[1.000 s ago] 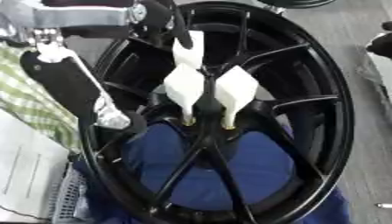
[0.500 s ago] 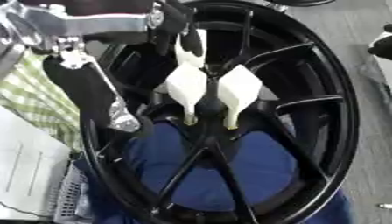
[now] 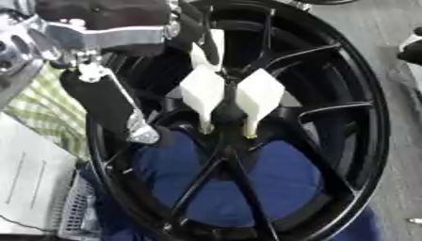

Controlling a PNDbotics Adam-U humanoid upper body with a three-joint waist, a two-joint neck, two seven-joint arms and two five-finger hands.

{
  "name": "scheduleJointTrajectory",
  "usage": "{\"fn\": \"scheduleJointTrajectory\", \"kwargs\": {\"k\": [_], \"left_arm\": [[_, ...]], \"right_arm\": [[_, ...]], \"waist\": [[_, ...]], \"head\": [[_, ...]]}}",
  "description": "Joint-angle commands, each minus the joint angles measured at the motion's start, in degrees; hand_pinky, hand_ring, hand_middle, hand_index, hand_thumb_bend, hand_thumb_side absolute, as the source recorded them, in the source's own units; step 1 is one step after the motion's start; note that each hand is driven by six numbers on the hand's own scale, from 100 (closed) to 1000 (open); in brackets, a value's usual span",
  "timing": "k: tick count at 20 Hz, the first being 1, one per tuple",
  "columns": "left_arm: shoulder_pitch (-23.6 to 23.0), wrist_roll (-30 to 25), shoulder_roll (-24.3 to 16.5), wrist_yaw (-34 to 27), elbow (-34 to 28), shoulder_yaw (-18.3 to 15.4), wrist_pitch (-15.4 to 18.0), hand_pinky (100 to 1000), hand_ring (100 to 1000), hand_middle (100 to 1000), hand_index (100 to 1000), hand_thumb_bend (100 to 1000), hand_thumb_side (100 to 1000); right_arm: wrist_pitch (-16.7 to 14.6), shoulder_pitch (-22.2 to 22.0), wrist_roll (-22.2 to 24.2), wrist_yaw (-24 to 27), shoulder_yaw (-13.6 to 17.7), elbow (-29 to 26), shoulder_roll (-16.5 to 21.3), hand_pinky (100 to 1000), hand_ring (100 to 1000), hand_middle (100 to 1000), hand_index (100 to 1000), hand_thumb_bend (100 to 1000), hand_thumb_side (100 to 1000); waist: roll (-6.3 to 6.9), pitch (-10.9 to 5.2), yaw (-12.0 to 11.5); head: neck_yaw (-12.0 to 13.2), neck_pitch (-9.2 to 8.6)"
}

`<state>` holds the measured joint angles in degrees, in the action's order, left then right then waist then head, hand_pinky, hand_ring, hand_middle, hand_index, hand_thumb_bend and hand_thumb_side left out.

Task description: Pull the pin out of the wheel hub.

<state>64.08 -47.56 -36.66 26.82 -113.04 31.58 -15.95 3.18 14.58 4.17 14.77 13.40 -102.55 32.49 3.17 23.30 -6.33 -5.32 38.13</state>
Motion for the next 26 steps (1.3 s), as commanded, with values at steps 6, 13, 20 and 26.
{"fn": "scheduleJointTrajectory", "kwargs": {"k": [6,13,20,26], "left_arm": [[0.7,0.1,1.2,0.7,2.5,-0.3,-1.2,771,807,824,854,567,199],[0.8,0.9,2.8,1.5,4.5,-0.2,-0.8,733,753,785,841,550,187],[0.7,2.0,4.0,2.7,6.1,-0.2,-0.1,712,732,762,834,542,177],[0.4,2.2,4.4,2.9,6.6,-0.1,0.3,694,710,743,831,535,176]], "right_arm": [[-0.1,0.4,0.2,-0.3,0.5,-1.2,0.8,866,700,610,785,100,672],[0.0,0.5,0.2,-0.3,0.5,-1.2,0.7,867,700,609,785,100,674],[0.0,0.6,0.2,-0.3,0.6,-1.4,0.5,867,700,609,785,100,676],[0.1,0.6,0.1,-0.3,0.6,-1.4,0.5,867,700,609,785,100,676]], "waist": [[-0.24,-0.72,0.2],[-0.20,-0.41,0.2],[-0.20,-0.11,0.2],[-0.27,0.04,0.2]], "head": [[0.3,-0.45],[0.5,-0.14],[1.1,-0.56],[1.2,-0.59]]}}
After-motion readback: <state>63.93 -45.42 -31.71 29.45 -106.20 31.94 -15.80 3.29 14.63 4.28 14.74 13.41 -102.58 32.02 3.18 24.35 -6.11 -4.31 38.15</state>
